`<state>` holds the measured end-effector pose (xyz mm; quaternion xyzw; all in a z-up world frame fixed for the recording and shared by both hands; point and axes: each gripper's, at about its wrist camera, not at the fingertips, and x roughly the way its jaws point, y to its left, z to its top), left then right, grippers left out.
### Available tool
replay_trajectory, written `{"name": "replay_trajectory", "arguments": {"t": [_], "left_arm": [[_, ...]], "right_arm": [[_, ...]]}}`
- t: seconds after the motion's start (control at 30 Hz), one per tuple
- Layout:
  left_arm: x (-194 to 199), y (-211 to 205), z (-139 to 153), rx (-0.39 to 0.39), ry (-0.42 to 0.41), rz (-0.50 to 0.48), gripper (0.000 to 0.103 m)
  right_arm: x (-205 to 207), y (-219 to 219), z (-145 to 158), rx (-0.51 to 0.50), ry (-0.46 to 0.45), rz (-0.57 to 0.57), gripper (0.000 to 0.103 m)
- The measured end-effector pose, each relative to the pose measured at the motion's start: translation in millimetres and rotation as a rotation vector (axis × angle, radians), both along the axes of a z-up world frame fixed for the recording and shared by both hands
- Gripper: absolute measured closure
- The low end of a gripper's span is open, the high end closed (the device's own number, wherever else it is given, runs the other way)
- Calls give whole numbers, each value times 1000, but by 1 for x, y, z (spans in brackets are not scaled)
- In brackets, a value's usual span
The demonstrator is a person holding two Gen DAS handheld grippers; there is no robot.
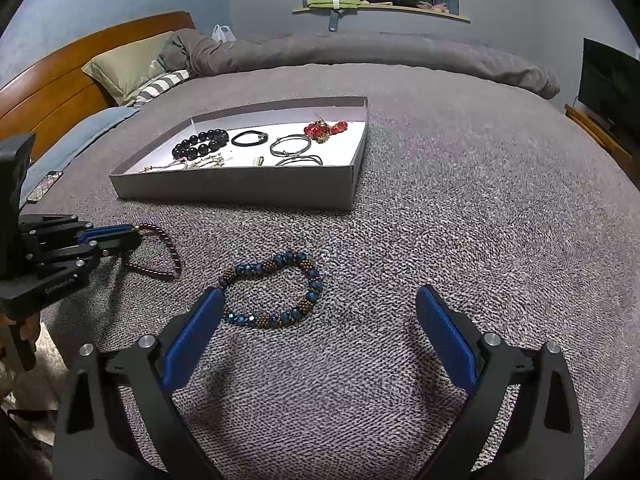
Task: Organize jewelry
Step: 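Grasp the dark red bead bracelet at its gold beads with the left tool, then grasp the blue bead bracelet with the right tool while the left tool holds the red bracelet, then carry both bead bracelets with both tools into the tray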
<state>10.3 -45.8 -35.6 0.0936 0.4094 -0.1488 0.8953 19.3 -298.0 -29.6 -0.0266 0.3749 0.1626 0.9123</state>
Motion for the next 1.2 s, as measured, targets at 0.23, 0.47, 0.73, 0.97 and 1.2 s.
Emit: {"name": "replay_trajectory", "arguments": {"t": [0.23, 0.47, 0.73, 0.97, 1.2], "left_arm": [[-2, 18, 0, -19, 18, 36, 95], [1, 18, -5, -22, 29, 31, 95], [5, 20, -11, -40, 47, 23, 94], [1, 21, -9, -39, 31, -3, 95], [-10, 23, 18, -56, -33, -48, 96]], "right_arm": [[0, 2, -2, -9, 2, 13, 34], [4, 7, -9, -13, 33, 9, 63], [13, 12, -20, 8, 75, -15, 70], [11, 11, -17, 27, 66, -7, 96], [-1, 18, 19, 42, -30, 51, 96]]}}
